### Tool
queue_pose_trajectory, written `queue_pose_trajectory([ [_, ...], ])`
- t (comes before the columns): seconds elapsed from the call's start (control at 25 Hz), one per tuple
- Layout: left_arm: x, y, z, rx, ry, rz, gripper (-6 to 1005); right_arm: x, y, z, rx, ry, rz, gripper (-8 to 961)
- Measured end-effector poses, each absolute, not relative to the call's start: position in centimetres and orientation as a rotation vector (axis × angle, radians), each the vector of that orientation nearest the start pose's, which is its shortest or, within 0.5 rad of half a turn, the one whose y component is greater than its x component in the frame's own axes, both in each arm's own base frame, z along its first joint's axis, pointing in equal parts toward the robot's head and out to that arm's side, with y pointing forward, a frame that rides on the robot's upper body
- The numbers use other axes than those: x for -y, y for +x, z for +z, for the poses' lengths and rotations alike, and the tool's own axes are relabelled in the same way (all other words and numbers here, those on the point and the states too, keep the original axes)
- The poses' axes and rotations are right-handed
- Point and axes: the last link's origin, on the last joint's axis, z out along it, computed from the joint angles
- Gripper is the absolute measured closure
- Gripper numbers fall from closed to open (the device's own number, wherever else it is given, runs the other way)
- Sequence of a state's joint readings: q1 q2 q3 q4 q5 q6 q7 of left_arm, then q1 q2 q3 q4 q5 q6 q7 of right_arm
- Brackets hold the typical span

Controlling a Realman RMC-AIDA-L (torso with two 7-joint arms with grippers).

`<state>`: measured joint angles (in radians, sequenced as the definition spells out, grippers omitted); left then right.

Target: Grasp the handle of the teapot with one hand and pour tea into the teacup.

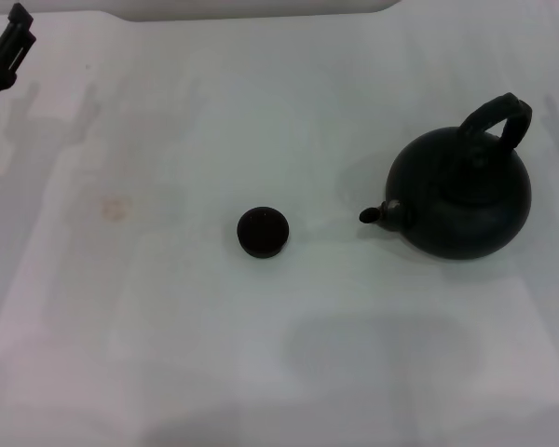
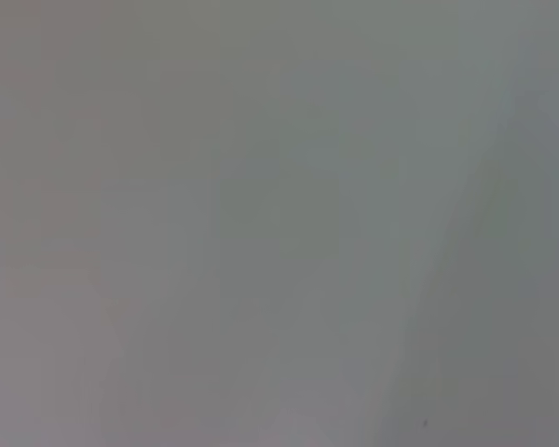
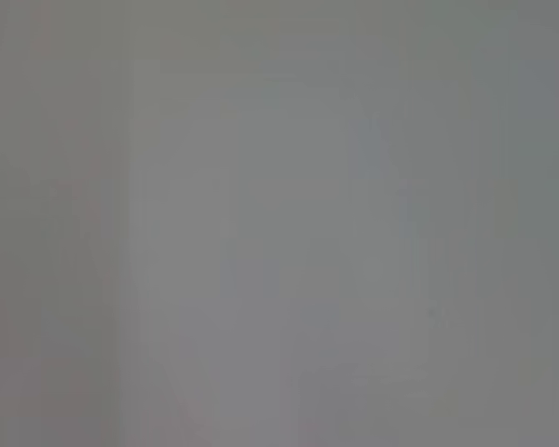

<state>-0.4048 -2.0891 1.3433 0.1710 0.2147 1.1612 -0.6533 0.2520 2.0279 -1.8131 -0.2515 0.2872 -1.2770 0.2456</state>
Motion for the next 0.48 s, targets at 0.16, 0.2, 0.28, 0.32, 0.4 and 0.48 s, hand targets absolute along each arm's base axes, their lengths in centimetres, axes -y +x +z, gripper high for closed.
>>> queue_pose_trajectory([
  [0.16, -33.20, -33.56, 0.43, 0.809, -1.568, -0.969, 122, -29.43, 35.26, 2.76, -0.461, -1.550, 0.756, 78],
  [0.2, -33.21, -33.57, 0.44, 0.809, -1.568, -0.969, 122, -29.46, 35.27, 2.80, -0.461, -1.549, 0.756, 78],
  [0.28, -33.21, -33.58, 0.46, 0.809, -1.569, -0.968, 122, -29.52, 35.26, 2.92, -0.461, -1.541, 0.759, 78],
  [0.32, -33.20, -33.59, 0.47, 0.808, -1.569, -0.968, 122, -29.56, 35.23, 2.97, -0.461, -1.538, 0.761, 78],
  [0.4, -33.16, -33.66, 0.52, 0.810, -1.565, -0.969, 121, -29.60, 35.23, 3.02, -0.460, -1.535, 0.760, 78],
  [0.48, -33.17, -33.69, 0.55, 0.813, -1.564, -0.970, 121, -29.62, 35.31, 3.04, -0.462, -1.536, 0.755, 78],
])
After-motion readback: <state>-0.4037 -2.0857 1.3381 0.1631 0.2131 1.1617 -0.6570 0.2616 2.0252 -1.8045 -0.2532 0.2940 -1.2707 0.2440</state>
